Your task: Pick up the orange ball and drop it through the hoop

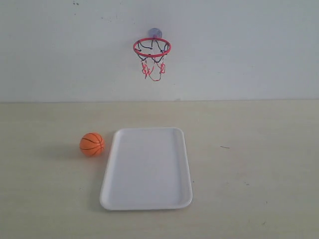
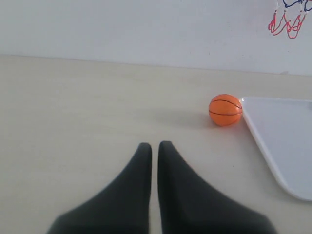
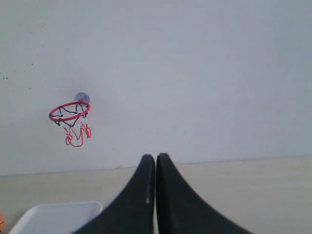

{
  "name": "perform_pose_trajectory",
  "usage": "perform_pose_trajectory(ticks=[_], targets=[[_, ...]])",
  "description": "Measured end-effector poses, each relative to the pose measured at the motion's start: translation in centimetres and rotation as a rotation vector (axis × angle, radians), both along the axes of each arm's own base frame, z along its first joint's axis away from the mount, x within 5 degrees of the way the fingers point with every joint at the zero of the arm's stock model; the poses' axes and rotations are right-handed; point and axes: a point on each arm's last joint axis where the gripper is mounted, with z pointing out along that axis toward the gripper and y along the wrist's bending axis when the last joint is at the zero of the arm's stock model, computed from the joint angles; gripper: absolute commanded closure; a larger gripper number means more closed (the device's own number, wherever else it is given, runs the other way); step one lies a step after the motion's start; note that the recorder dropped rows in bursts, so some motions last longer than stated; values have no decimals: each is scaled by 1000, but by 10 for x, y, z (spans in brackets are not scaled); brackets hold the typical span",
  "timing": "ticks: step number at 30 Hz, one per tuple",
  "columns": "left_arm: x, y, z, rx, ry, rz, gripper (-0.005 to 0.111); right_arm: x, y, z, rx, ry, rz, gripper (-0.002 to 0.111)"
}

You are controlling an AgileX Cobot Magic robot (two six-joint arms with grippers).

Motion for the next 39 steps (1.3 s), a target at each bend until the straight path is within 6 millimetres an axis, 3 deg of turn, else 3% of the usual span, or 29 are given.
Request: perform_pose_trajectory(ticks=[6,26,30,34,39], targets=[[0,0,0,0,0,0,103,-11,0,-12,-11,-44,6,109],[0,0,0,0,0,0,103,-9,-8,-29,-33,127,-87,109],[0,0,0,0,0,0,103,-10,-8,-48,-65,158,-86,109],[0,0,0,0,0,0,103,-5,-7,-84,-57,260,-78,109],[0,0,0,0,0,0,103,-5,-6,-96,-49,328,-65,109]])
